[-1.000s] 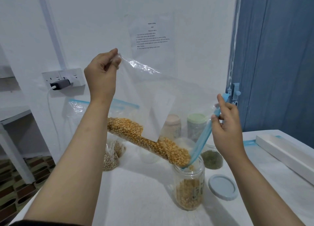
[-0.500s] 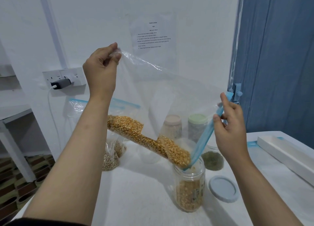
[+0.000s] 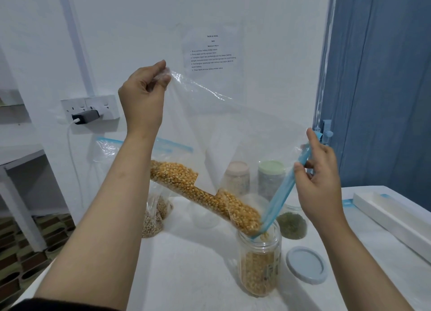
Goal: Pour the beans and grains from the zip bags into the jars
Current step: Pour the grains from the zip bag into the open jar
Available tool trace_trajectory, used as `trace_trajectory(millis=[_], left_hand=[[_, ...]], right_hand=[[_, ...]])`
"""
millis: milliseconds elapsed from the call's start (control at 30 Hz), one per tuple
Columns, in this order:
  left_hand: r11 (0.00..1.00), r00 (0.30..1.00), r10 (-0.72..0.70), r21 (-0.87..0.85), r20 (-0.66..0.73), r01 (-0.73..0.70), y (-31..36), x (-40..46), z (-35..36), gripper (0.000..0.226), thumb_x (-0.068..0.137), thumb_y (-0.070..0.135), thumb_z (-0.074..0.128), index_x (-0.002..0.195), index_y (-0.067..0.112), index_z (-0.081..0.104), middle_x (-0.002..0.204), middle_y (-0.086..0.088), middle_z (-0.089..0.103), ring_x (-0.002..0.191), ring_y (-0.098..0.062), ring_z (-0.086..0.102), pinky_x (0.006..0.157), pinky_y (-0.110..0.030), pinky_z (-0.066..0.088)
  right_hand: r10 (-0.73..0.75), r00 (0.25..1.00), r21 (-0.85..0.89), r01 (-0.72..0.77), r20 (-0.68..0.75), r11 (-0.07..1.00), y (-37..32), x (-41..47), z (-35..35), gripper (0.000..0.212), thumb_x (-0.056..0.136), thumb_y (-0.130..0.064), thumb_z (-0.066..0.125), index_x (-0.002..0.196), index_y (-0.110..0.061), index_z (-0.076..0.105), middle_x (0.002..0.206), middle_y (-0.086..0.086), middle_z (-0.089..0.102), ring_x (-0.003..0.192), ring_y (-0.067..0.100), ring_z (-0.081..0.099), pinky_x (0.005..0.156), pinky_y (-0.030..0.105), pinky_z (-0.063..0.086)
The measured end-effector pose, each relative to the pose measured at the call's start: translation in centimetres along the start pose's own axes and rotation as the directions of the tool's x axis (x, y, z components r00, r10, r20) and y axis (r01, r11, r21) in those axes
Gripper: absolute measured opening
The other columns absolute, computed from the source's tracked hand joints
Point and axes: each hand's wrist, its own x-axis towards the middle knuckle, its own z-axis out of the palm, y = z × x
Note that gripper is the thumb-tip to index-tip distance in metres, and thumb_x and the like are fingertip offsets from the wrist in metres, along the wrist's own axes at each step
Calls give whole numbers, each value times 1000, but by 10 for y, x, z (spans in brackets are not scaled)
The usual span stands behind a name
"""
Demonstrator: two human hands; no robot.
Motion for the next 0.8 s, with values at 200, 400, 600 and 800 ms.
trace_trajectory(millis=[200, 400, 600, 800], left_hand=[[1000, 1000, -6, -4, 2, 6, 2, 0, 1, 26, 89, 11, 68, 113, 22, 70, 103, 4, 72, 101, -7, 68, 94, -24, 53], [1000, 1000, 8, 3, 8, -8, 3, 0, 2, 27, 90, 11, 68, 115, 20, 69, 104, 5, 71, 101, -5, 68, 93, -20, 52], [1000, 1000, 20, 5, 16, -20, 5, 0, 3, 28, 90, 12, 67, 116, 19, 69, 103, 4, 72, 101, -6, 68, 92, -21, 51], [999, 999, 31, 15, 20, -31, 6, -1, 4, 27, 90, 11, 67, 116, 17, 71, 103, 5, 72, 101, -7, 69, 92, -21, 52]], right_hand=[[-2, 1000, -37, 1, -10, 999, 1, 3, 1, 62, 100, 0, 50, 152, -31, 32, 121, -2, 38, 91, -12, 47, 75, 2, 41], [5, 1000, -58, -6, -11, 998, 0, 3, 0, 64, 100, -1, 49, 150, -37, 28, 122, -2, 38, 91, -10, 47, 76, 2, 41], [46, 999, -72, -47, -10, 996, 0, 4, -1, 69, 100, -1, 49, 155, -36, 24, 122, -6, 38, 90, -11, 48, 74, 4, 44], [57, 998, -88, -58, -7, 994, 1, 3, -3, 71, 99, 0, 49, 155, -35, 22, 118, -5, 38, 87, -7, 48, 74, 8, 45]])
